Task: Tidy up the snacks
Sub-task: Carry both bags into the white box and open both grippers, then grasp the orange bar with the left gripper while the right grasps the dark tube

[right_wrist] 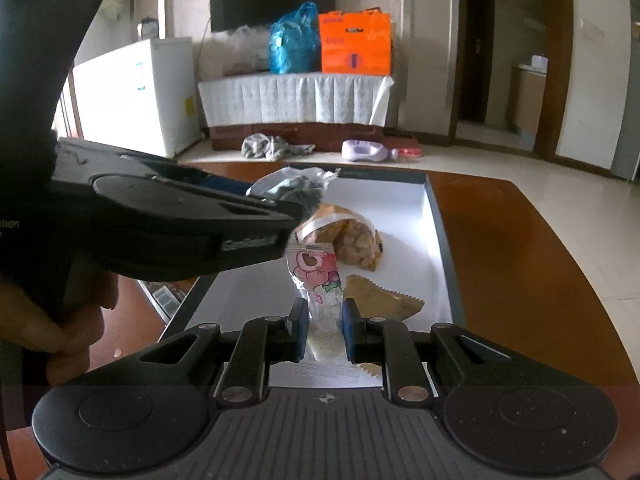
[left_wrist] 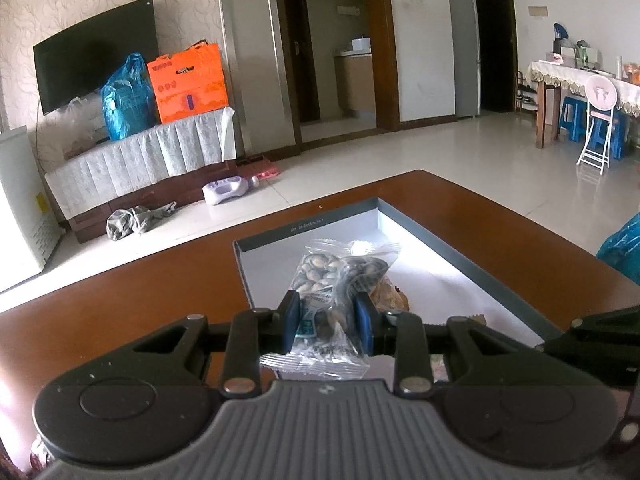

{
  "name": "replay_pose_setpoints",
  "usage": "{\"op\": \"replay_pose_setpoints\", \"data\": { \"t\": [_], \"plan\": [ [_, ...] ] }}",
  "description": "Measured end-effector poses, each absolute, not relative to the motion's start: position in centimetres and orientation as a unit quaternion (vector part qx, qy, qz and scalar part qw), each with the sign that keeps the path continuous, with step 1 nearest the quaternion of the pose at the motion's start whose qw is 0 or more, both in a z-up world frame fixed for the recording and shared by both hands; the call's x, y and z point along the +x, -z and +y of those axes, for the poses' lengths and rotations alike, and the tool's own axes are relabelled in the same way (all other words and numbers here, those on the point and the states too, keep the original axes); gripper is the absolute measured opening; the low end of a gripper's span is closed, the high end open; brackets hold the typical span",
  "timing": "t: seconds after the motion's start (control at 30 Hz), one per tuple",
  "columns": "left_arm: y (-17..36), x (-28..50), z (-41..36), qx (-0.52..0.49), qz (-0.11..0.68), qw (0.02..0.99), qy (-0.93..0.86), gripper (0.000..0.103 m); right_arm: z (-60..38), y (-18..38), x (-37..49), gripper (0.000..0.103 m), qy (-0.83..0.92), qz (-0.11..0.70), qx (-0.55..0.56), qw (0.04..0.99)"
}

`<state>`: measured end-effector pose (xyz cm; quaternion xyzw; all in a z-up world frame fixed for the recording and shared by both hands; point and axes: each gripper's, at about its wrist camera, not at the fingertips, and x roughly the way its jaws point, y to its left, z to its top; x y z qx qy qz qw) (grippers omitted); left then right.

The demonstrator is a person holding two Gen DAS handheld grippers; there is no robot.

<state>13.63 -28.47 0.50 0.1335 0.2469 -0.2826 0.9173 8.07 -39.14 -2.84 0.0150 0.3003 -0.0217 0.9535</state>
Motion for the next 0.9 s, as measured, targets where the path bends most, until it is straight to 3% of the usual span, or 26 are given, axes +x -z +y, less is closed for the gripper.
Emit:
{"op": "replay_pose_setpoints", "data": {
  "t": [0.23, 0.3, 0.37, 0.47, 0.53, 0.77, 0.9],
  "plan": [
    [-0.4, 13.4, -28.5, 0.127, 0.244, 0.916, 0.293, 0.031, -38.6, 3.0, 8.5, 0.023, 0.025, 0.297, 0.009, 0.955],
    [-0.4, 13.3, -28.3, 0.128, 0.243, 0.915, 0.294, 0.040, -38.5, 3.1, 8.3, 0.025, 0.024, 0.297, 0.006, 0.955],
    [-0.5, 12.9, -28.3, 0.132, 0.230, 0.920, 0.289, 0.056, -38.3, 3.0, 8.3, 0.030, 0.021, 0.294, 0.005, 0.955],
    [-0.9, 12.2, -27.8, 0.125, 0.213, 0.925, 0.289, 0.076, -38.3, 2.7, 7.6, 0.047, 0.018, 0.281, 0.005, 0.960],
    [-1.2, 11.9, -27.5, 0.120, 0.205, 0.928, 0.288, 0.082, -38.3, 2.4, 7.3, 0.059, 0.017, 0.271, 0.004, 0.962],
    [-2.6, 10.9, -25.7, 0.106, 0.193, 0.938, 0.267, 0.084, -37.7, 1.6, 6.2, 0.071, 0.010, 0.248, -0.002, 0.969],
    [-3.2, 11.0, -22.8, 0.085, 0.193, 0.949, 0.236, 0.084, -36.9, 1.2, 6.1, 0.072, 0.005, 0.240, -0.008, 0.971]
  ]
}}
